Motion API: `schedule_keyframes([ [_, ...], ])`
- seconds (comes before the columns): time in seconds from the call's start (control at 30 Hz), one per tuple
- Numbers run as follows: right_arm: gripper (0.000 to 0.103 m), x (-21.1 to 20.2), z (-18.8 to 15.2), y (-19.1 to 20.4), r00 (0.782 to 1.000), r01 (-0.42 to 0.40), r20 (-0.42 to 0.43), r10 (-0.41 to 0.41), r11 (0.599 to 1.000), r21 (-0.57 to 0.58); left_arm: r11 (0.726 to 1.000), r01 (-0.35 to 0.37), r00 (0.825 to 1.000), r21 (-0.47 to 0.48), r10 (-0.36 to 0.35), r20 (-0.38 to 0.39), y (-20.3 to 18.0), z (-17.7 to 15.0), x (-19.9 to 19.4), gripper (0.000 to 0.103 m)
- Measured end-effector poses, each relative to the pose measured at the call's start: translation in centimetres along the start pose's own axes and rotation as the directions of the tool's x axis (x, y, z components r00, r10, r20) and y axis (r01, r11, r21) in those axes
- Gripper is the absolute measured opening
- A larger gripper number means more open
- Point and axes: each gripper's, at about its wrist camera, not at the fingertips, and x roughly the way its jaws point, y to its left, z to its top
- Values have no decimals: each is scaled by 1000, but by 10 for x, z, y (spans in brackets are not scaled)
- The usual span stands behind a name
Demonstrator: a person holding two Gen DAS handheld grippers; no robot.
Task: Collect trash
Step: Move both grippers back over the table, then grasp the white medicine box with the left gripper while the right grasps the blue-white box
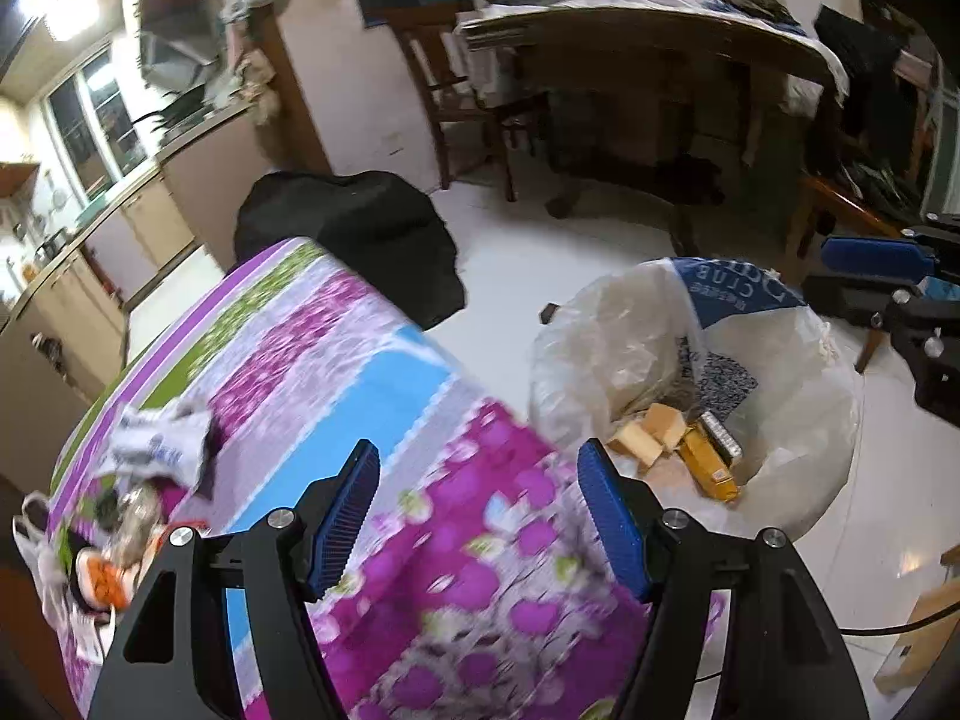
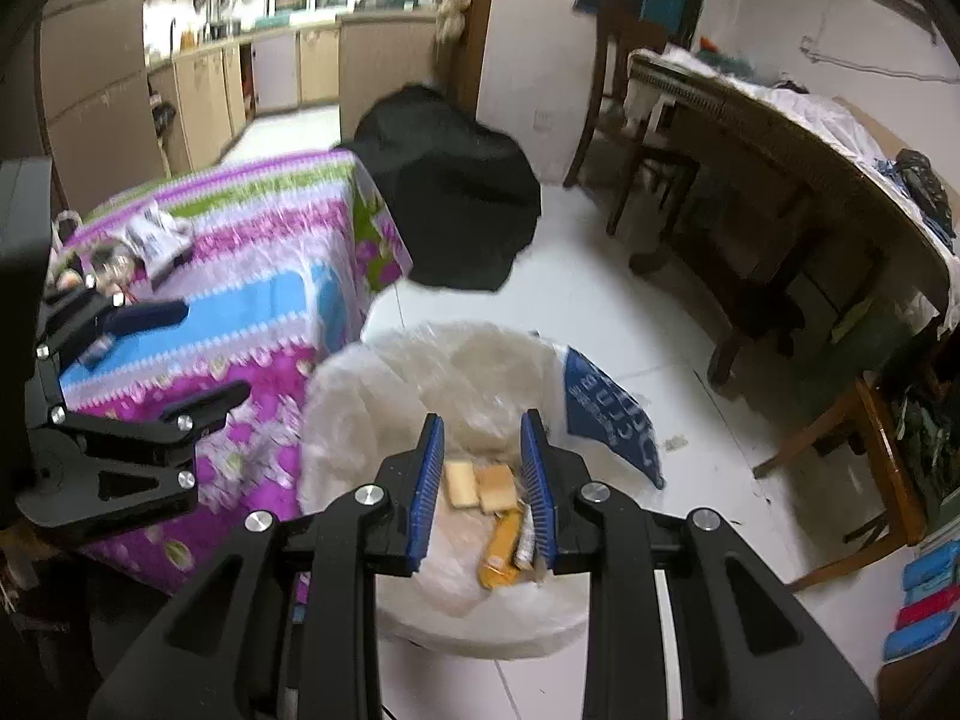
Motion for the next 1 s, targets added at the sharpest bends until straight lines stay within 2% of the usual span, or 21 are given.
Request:
schedule_keyframes([
  [0.1,25,-10,-2,10,998,10,59,-11,1000,29,999,-14,1000,-36,14,9,13,-8,-9,69],
  [0.27,25,-30,-4,31,986,0,166,-10,998,60,992,-73,996,-102,78,48,41,-24,-30,69],
  [0.4,25,-39,-5,56,972,-48,234,31,996,71,976,-122,989,-180,135,62,72,-44,-46,69],
  [0.5,25,-37,-7,84,963,-86,260,74,996,35,955,-174,978,-239,195,70,100,-65,-59,71],
  [0.6,25,-31,-9,114,956,-122,266,123,992,-19,931,-225,966,-289,252,62,128,-86,-70,71],
  [0.83,25,-12,-12,187,937,-243,222,270,959,-142,845,-320,938,-428,345,-22,210,-149,-94,72],
  [0.93,26,-6,-12,215,923,-297,189,335,933,-201,818,-344,931,-460,360,-57,244,-177,-104,72],
  [1.0,31,-6,-15,231,909,-339,166,383,910,-240,816,-346,932,-462,355,-71,263,-193,-110,72],
])
